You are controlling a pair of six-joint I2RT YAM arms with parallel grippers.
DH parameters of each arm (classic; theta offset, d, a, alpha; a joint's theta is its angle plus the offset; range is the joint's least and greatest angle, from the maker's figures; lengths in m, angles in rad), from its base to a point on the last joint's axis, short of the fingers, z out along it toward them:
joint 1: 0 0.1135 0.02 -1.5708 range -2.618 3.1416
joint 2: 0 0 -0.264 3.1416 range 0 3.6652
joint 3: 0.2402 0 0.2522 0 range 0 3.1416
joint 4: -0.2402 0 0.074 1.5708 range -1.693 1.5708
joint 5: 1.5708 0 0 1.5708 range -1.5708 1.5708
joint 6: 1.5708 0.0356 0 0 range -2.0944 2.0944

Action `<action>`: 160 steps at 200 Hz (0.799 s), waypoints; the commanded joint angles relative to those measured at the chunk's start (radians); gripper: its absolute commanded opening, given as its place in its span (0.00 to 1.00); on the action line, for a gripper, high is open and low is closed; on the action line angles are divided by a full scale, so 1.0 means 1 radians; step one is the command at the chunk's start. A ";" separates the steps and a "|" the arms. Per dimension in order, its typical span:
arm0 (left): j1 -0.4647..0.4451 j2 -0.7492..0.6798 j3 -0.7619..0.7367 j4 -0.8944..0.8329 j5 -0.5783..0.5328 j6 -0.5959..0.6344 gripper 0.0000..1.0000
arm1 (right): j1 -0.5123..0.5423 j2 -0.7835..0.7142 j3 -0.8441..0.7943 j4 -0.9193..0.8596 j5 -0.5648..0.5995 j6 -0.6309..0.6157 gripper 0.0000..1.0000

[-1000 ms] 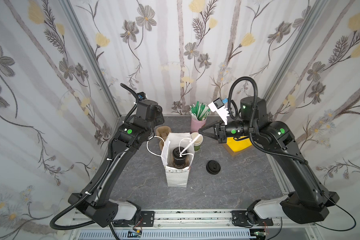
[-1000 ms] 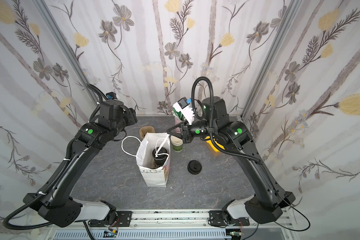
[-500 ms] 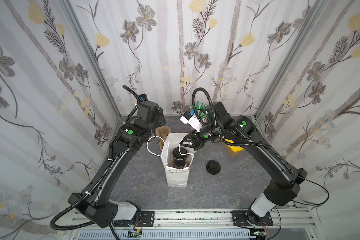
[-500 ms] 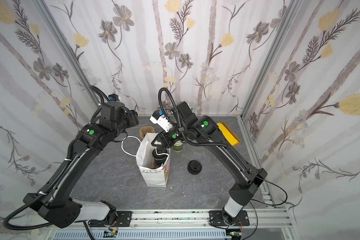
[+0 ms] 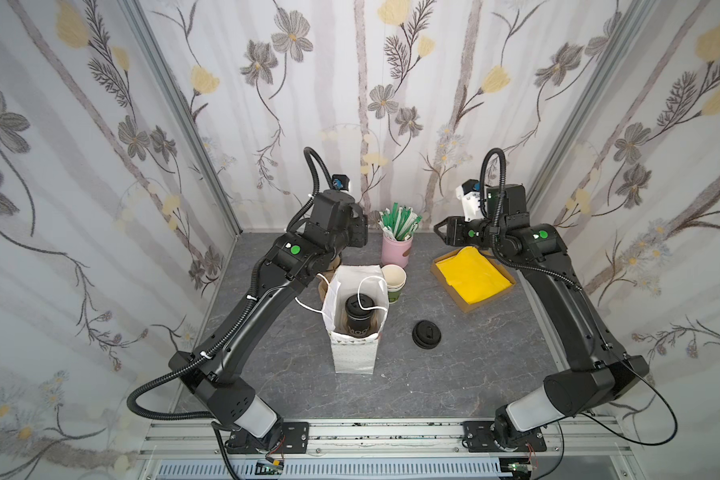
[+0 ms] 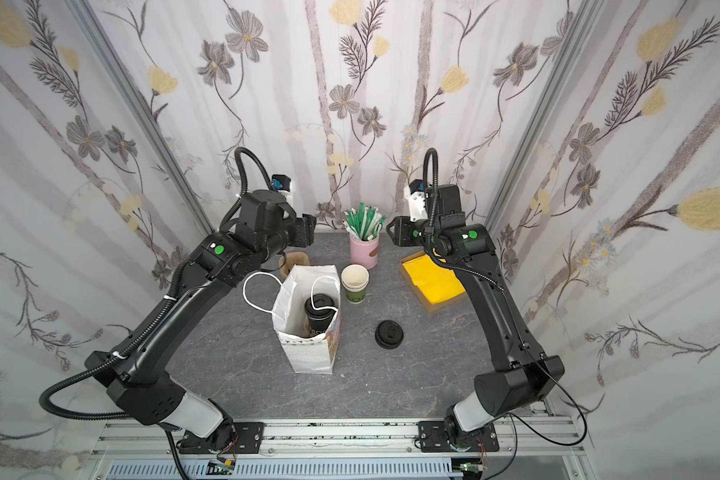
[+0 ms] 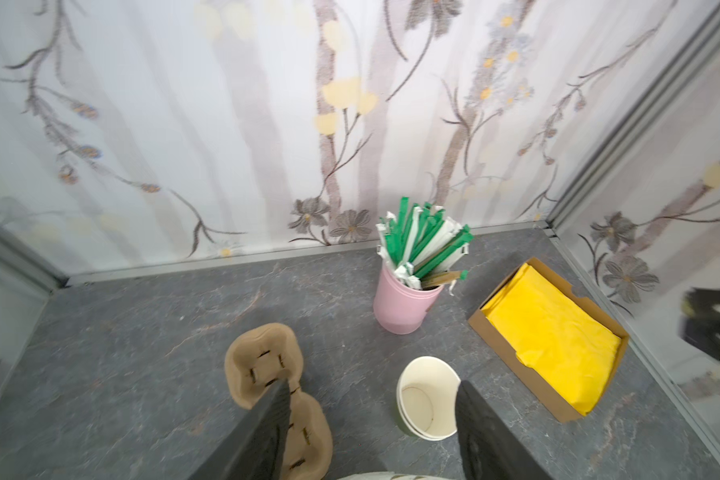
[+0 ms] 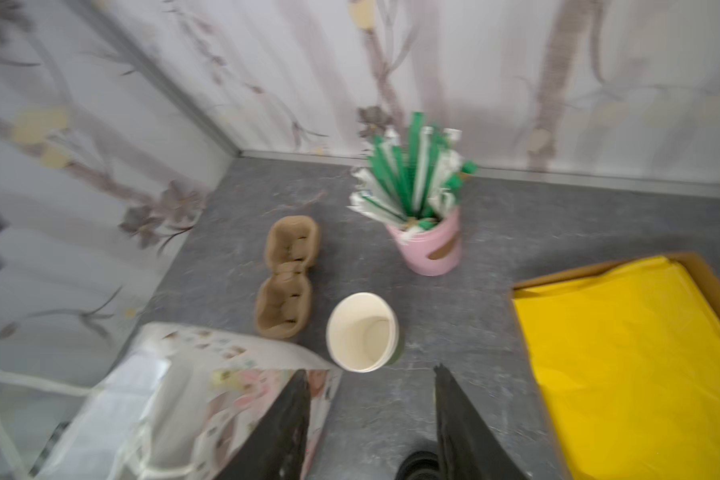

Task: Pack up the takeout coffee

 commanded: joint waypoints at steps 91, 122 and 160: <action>-0.110 0.217 0.247 0.044 0.177 0.034 0.66 | -0.228 0.432 -0.024 0.101 0.225 0.043 0.61; -0.110 0.212 0.227 0.042 0.168 0.023 0.67 | -0.228 0.522 0.039 0.064 0.288 0.035 0.61; -0.110 0.181 0.178 0.044 0.139 0.019 0.67 | -0.231 0.576 0.059 0.038 0.245 0.031 0.58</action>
